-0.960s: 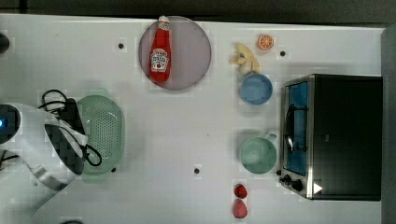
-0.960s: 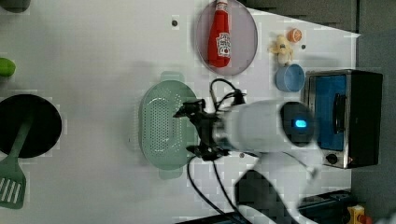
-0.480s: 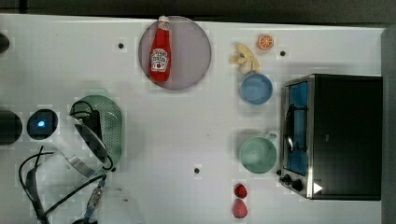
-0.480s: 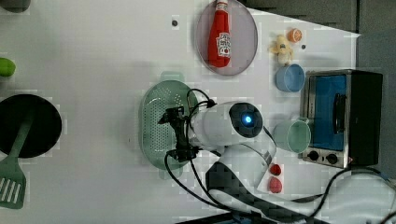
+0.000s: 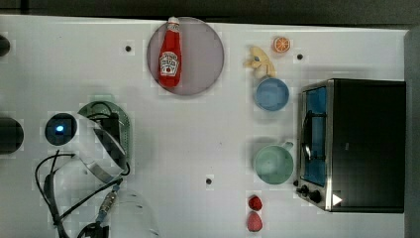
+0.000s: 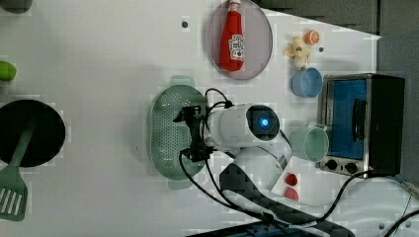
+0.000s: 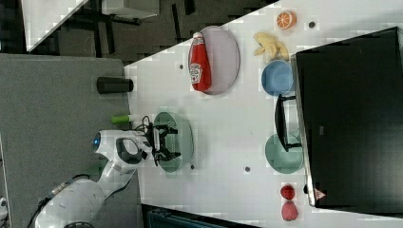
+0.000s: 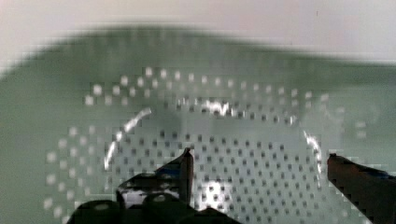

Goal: Drag strainer left to right.

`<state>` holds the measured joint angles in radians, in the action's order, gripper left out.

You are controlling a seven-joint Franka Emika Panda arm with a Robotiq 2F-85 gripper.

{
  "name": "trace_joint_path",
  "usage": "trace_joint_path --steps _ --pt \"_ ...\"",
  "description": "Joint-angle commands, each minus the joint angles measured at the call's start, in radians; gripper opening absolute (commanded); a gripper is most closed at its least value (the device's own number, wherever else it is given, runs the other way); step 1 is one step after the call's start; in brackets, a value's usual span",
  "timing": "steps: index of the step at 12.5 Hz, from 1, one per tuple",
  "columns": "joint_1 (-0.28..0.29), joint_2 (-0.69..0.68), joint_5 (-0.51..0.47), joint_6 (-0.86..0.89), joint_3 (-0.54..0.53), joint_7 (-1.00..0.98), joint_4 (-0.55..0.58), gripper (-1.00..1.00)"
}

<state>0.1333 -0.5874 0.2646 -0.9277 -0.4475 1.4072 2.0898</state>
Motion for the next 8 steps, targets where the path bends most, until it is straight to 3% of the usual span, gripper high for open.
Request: trace_joint_path --steps 1,8 --pt "-0.029 0.023 0.038 -0.010 0.020 0.056 0.000 1.00" --pt "-0.064 0.060 0.038 -0.019 0.067 0.047 0.041 1.00"
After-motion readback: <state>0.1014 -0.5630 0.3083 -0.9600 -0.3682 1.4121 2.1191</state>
